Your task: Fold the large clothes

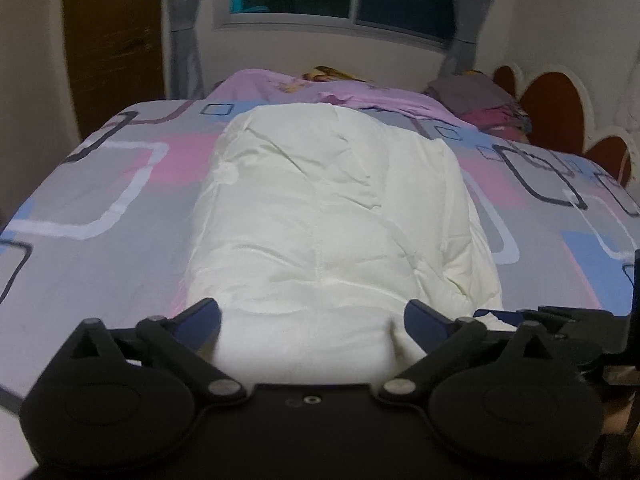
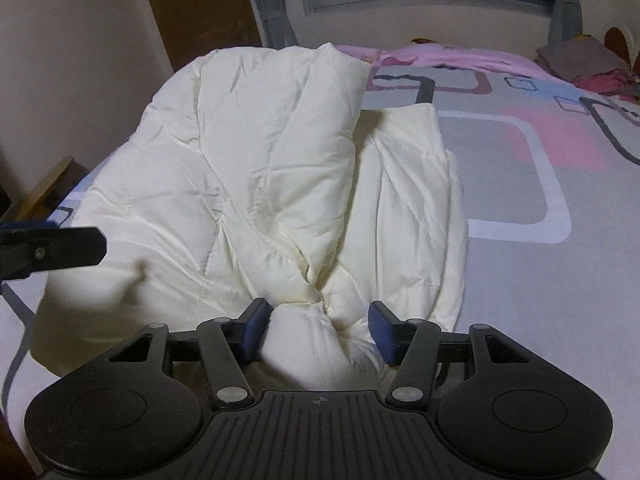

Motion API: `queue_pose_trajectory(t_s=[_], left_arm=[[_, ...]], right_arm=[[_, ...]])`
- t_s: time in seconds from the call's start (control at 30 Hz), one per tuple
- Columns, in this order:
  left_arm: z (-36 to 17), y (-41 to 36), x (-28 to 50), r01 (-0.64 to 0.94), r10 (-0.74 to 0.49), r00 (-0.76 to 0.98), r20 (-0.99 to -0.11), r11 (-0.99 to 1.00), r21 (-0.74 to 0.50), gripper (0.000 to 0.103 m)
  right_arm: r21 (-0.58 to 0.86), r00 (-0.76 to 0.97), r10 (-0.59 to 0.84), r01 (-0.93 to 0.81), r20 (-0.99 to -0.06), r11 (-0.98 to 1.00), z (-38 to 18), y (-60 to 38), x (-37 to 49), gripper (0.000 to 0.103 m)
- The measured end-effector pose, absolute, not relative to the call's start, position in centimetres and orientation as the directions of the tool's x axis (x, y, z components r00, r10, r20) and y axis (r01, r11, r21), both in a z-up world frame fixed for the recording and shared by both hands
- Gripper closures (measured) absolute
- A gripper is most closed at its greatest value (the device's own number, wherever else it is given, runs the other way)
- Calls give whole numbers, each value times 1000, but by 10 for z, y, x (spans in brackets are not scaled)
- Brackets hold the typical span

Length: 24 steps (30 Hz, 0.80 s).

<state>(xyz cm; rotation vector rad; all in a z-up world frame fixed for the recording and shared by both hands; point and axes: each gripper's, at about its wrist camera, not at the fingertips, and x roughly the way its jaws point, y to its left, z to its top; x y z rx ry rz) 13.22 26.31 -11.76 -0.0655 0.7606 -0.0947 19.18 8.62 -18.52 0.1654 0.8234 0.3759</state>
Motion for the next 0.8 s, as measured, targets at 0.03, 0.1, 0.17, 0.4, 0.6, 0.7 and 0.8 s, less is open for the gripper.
queue_pose_trajectory(t_s=[0.03,0.1,0.17,0.4,0.6,0.7,0.8], left_arm=[[-115,262,128,47,-95,721,-686,995,-88,0],[-111,260,118,22,-75,722,-688,996,-86,0],[-107,256,105,-14,-46,718,-694,997,-80,0],[-84,238,46,-71,15,718,-696,996,-52,0],[-51,220,-21,-106,79,755,-651,994,-3,0],[-34,213,-49,-131,89,759,-645,991,-17,0],[-20,213,-74,-135,54,760,-648,988,-77,0]], right_arm=[[296,623,393,-258,-677,920,-180,83,190,46],[317,642,399,-247,-655,916,-165,77,178,32],[335,697,402,-240,-594,911,-147,67,159,8],[244,743,379,-291,-551,925,-102,50,86,6],[233,766,369,-287,-527,929,-64,35,7,0],[229,794,365,-287,-485,930,-41,27,-35,0],[229,829,345,-268,-441,936,-21,21,-68,0]])
